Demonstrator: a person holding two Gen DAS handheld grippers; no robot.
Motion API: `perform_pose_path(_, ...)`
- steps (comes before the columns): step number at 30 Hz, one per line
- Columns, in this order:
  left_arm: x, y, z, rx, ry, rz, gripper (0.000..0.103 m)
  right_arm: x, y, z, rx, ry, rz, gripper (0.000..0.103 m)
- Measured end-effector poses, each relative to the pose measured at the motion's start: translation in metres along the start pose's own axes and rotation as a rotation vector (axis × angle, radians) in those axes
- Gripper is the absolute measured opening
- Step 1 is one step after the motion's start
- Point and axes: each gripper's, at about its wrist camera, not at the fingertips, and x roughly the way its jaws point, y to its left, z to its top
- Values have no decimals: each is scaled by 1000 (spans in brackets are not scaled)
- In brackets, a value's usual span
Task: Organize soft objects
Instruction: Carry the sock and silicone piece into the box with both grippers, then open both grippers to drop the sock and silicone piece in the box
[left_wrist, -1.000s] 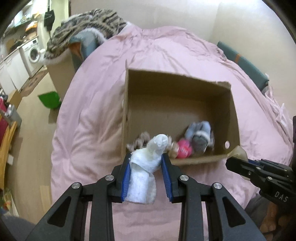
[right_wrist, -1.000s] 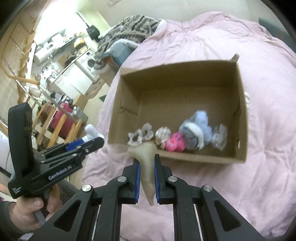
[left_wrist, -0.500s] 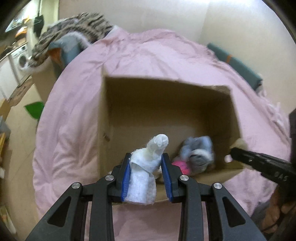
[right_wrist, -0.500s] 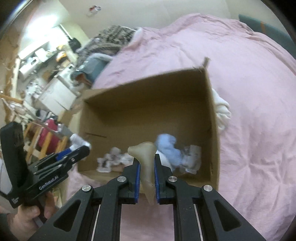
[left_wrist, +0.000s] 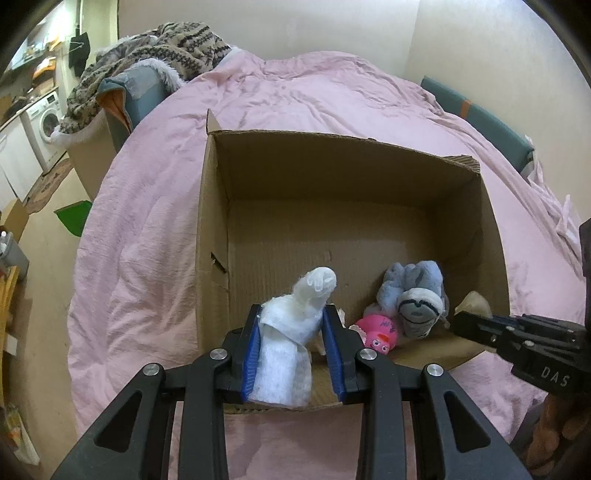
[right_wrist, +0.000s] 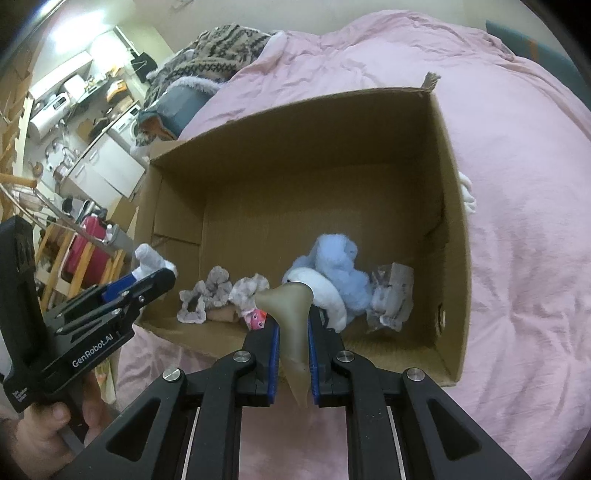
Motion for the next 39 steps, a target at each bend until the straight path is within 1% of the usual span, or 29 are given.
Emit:
perform_pose_path(15, 4, -1, -3, 12, 3, -2, 29, 2, 4, -1, -19, 14, -4, 15)
perform_pose_path(19, 5, -1, -2, 10, 5, -2, 29, 3, 4, -1, -16, 14, -7, 19)
perform_pose_path(23, 4, -2, -2, 6, 7, -3, 31, 3, 4, 0, -11, 11, -6, 20)
perform_pose_path(26, 3, -2, -2, 4, 9, -2, 36, 4, 4, 0, -10, 10, -8, 24)
perform_pose_path(27, 3, -2, -2, 4, 9, -1, 40, 4, 4, -1, -8, 11, -9, 25)
perform_pose_path(28, 2, -2, -2, 6, 7, 5, 47, 5, 4, -1, -6, 12, -10, 27)
perform_pose_path(29, 2, -3, -2, 9, 4, 12, 51, 5, 3, 0, -4, 12, -9, 30)
perform_pose_path(30, 1, -5, -3, 12, -1, 20, 58, 5, 3, 0, -1, 11, -9, 30)
perform_pose_path(31, 0, -5, -3, 15, -8, 24, 60, 5, 3, 0, 1, 10, -9, 30)
perform_pose_path(34, -2, -6, -3, 17, -17, 28, 64, 4, 2, 0, 7, 9, -8, 32)
perform_pose_path(35, -2, -6, -3, 15, -19, 32, 64, 5, 2, 0, 11, 9, -6, 34)
perform_pose_path(39, -3, -2, -3, -2, -20, 37, 64, 4, 0, 1, 22, 2, -1, 37)
